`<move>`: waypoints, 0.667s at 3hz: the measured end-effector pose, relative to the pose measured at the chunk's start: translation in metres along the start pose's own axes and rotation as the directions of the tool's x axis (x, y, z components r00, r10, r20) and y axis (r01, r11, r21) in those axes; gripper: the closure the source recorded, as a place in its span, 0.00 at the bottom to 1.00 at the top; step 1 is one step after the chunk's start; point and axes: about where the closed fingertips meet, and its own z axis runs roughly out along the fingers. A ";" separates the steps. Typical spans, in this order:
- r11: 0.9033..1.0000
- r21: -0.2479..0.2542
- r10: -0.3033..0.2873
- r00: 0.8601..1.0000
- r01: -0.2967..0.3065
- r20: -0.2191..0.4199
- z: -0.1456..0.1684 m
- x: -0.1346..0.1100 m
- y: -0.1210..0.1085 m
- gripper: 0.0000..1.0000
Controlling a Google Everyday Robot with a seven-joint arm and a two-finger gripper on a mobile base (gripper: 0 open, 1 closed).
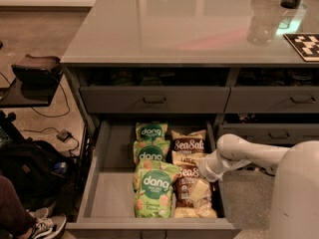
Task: Pick brown chip bag from middle drawer and place on counter
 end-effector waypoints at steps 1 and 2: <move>1.000 -0.010 0.023 1.000 -0.023 0.014 0.005 0.012 0.004 0.00; 0.999 -0.035 0.033 0.999 -0.032 0.021 0.012 0.016 0.013 0.00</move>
Offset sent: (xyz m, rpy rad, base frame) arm -0.0291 -0.0038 -0.0213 0.0476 0.0659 -0.0149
